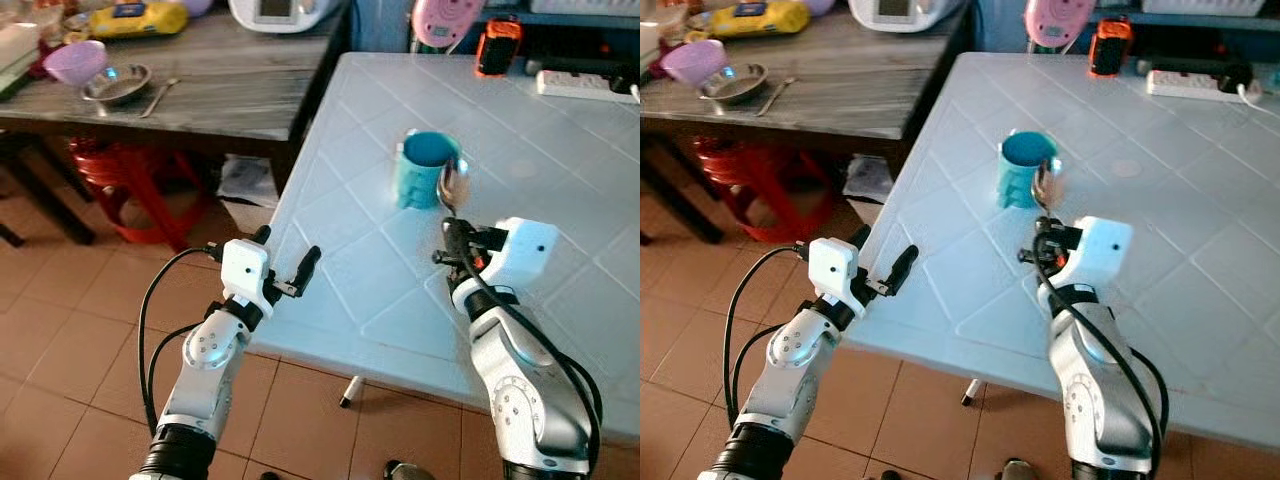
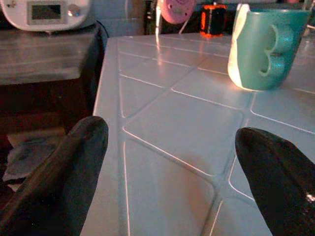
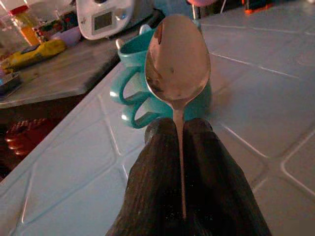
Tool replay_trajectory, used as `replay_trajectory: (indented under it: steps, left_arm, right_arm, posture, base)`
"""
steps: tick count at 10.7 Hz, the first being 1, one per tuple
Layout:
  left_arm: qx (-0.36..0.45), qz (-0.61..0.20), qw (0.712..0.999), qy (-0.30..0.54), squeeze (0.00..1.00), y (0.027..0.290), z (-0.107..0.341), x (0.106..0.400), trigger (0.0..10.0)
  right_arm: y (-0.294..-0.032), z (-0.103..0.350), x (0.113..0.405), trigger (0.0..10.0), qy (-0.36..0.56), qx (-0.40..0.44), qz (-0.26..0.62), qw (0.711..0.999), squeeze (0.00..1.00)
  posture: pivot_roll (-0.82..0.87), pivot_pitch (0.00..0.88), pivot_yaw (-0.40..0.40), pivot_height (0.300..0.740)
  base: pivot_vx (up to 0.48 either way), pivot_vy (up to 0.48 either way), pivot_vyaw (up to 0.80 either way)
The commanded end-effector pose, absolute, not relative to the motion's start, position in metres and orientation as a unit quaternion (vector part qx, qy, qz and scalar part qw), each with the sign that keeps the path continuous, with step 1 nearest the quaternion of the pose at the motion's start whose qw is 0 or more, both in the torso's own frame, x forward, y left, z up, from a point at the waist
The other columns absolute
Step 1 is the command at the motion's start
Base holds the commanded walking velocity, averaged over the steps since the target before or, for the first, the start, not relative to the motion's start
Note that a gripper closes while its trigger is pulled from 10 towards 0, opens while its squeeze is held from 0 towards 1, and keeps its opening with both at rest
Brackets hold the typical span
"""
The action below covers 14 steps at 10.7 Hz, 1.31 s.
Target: Setting the table
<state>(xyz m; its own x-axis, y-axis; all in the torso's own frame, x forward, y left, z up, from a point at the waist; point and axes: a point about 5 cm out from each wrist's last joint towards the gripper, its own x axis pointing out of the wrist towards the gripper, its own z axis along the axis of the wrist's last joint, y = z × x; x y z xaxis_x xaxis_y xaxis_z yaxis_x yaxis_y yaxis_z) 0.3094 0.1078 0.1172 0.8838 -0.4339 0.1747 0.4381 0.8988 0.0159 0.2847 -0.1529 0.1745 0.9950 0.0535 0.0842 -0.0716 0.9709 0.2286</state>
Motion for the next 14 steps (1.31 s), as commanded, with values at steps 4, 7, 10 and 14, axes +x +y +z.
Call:
replay_trajectory:
  steps: [4,7,10,14]
  left_arm:
    - [-0.022,-0.215,0.973,-0.079,0.0,0.107,0.115,0.313,10.0]
    - [-0.023,-0.215,0.973,-0.079,0.0,0.104,0.115,0.314,10.0]
    - [-0.022,-0.216,0.973,-0.077,0.0,0.102,0.114,0.314,10.0]
    - [-0.023,-0.218,0.973,-0.074,0.0,0.099,0.112,0.314,10.0]
  right_arm:
    - [-0.151,0.175,0.283,10.0,-0.047,0.103,0.036,0.993,0.0]
    - [-0.152,0.173,0.283,10.0,-0.045,0.097,0.035,0.994,0.0]
    - [-0.151,0.171,0.283,10.0,-0.045,0.093,0.036,0.994,0.0]
    - [-0.153,0.169,0.283,10.0,-0.047,0.089,0.03,0.995,0.0]
  posture:
    - [-0.26,0.139,0.101,0.74]
    - [-0.26,0.134,0.097,0.74]
    - [-0.26,0.124,0.097,0.74]
    - [-0.26,0.127,0.102,0.74]
  base:
    - [0.0,0.141,-0.26]
    - [0.0,0.339,-0.56]
    - [0.0,0.41,0.0]
    - [0.0,0.415,0.0]
